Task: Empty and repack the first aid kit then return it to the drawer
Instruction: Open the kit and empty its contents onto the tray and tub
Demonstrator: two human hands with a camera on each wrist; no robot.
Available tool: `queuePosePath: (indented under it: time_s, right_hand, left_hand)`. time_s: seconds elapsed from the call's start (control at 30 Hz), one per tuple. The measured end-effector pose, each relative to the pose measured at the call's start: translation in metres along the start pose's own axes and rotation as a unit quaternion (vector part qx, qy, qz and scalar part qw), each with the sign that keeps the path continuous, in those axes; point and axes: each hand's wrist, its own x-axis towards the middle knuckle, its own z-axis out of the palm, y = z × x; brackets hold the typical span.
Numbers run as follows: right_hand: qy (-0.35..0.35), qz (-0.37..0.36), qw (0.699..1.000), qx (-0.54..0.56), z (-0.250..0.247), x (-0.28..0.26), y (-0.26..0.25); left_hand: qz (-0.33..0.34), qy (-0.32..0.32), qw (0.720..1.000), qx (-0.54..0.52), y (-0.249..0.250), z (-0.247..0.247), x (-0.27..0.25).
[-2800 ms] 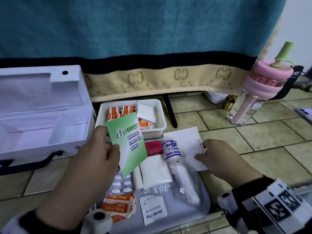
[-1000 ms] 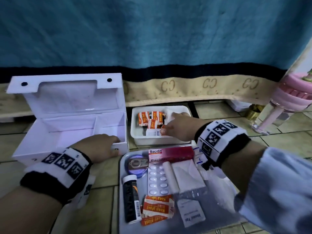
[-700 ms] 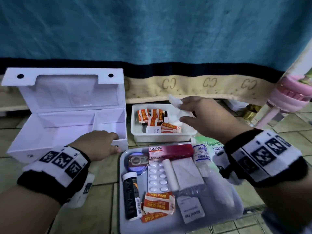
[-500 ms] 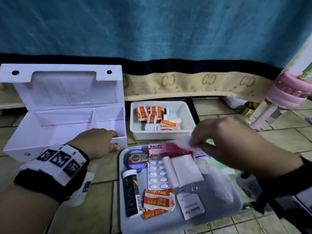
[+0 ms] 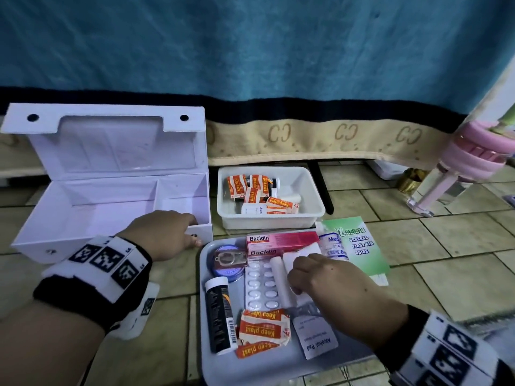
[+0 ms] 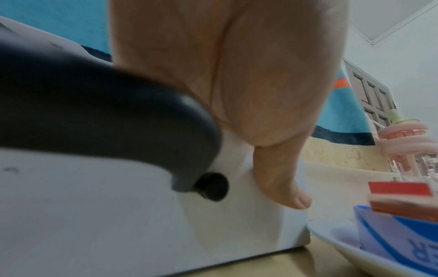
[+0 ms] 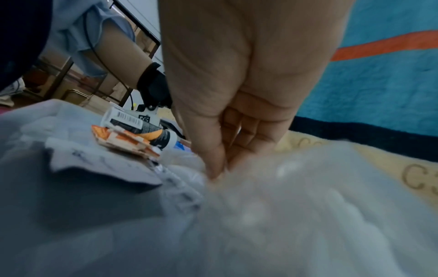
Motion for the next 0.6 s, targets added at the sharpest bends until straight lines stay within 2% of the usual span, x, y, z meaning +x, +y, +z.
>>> queuePosePath:
  time_s: [0.13, 0.2, 0.43, 0.5, 0.6]
  right_hand:
    - [-0.001, 0.071, 0.997, 0.036, -0.006, -0.001, 0.000]
    - [-0.030, 0.090, 0.993, 0.073, -0.011, 0.002, -0.004]
    - [-0.091, 0.084, 0.985, 0.119, -0.036, 0.020, 0.009]
    - [-0.062, 0.114, 0.985, 0.115, -0.056, 0.033, 0.019]
    - [0.029, 0.165, 0.983, 0.075, -0.081, 0.057, 0.036]
  left_hand:
    - [0.003, -0.006, 1.000, 0.004, 0.001, -0.001, 0.001]
    - [0.003, -0.005, 1.000, 0.003, 0.000, -0.001, 0.001]
    - [0.001, -0.008, 1.000, 0.000, -0.001, -0.001, 0.002]
    - [0.001, -0.008, 1.000, 0.000, -0.001, 0.000, 0.002]
    - [0.000, -0.006, 1.000, -0.002, 0.000, 0.001, 0.001]
